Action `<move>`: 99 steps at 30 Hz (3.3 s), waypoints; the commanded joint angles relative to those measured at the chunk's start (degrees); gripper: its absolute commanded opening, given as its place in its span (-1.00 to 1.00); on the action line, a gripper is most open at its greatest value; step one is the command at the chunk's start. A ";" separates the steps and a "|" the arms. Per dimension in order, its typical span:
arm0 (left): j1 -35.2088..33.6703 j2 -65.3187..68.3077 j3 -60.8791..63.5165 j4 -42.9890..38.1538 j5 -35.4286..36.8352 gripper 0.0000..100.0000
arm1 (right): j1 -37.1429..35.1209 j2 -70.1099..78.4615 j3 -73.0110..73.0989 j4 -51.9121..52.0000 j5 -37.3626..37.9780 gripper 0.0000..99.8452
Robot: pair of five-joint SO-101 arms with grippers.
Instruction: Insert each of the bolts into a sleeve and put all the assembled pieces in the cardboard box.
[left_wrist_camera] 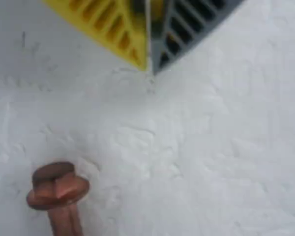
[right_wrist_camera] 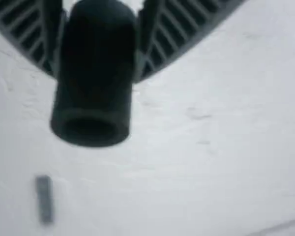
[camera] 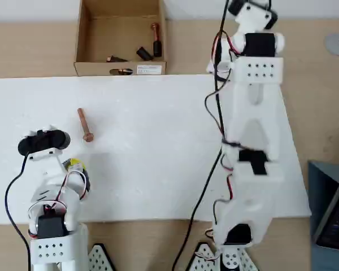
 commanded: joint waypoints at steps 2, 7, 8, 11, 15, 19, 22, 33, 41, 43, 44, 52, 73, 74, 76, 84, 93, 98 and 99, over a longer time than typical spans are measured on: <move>0.53 -0.40 -0.44 -0.79 0.09 -1.00 | -1.36 -16.66 5.23 1.32 1.23 -0.98; 0.44 -0.40 -0.44 -0.88 0.35 -1.00 | -1.10 -32.92 19.30 1.32 3.16 -0.98; 0.44 -0.40 -0.44 -0.88 0.44 -1.00 | -1.01 -36.26 22.37 1.32 3.16 -0.98; 0.35 -0.40 -0.53 -0.79 0.44 -1.00 | -1.01 -45.85 31.34 1.23 3.25 -0.98; 0.35 -0.40 -2.99 -0.88 0.53 -1.00 | -1.01 -57.63 43.03 0.97 3.25 -0.98; 0.53 -0.22 -9.93 -0.79 0.53 -1.00 | -1.01 -68.62 53.49 -1.23 3.34 -0.98; 0.97 -0.04 -16.00 -0.70 0.09 -1.00 | -1.01 -76.53 61.23 -4.84 3.34 -0.98; 0.62 25.63 -48.44 11.34 0.09 -1.00 | -1.01 -98.51 86.99 -12.84 3.34 -0.98; 0.70 52.97 -59.78 11.16 3.43 -1.00 | -0.92 -110.29 98.42 -16.26 3.34 -0.98; 0.79 59.82 -60.66 11.16 4.22 -1.00 | -0.92 -112.84 100.26 -16.53 3.34 -0.98; 0.79 63.16 -61.27 11.25 4.57 -1.00 | -0.92 -114.15 101.23 -16.44 3.25 -0.98; 0.97 85.41 -73.14 11.34 9.41 -0.99 | -0.92 -124.00 106.51 -16.09 3.25 -0.98; 1.05 115.21 -91.25 13.01 11.08 -0.78 | -0.92 -128.84 107.56 -16.00 3.25 -0.98; 1.05 116.53 -92.13 13.01 11.08 -0.78 | -0.92 -128.84 107.56 -16.00 3.25 -0.98; 0.97 119.25 -94.07 13.10 11.08 -0.78 | -0.92 -128.84 107.56 -16.00 3.25 -0.98; 1.05 126.99 -100.92 13.36 11.16 -0.78 | -0.92 -128.40 107.56 -16.00 3.25 -0.98; 1.05 132.09 -101.27 16.18 11.08 -1.00 | -1.01 -128.31 107.65 -16.35 3.25 -0.98; 0.97 131.74 -101.36 19.25 11.34 -0.99 | -1.01 -128.57 108.26 -16.44 3.25 -0.98; 0.97 131.65 -101.36 19.78 11.34 -0.99 | -1.01 -128.75 108.79 -16.44 3.25 -0.98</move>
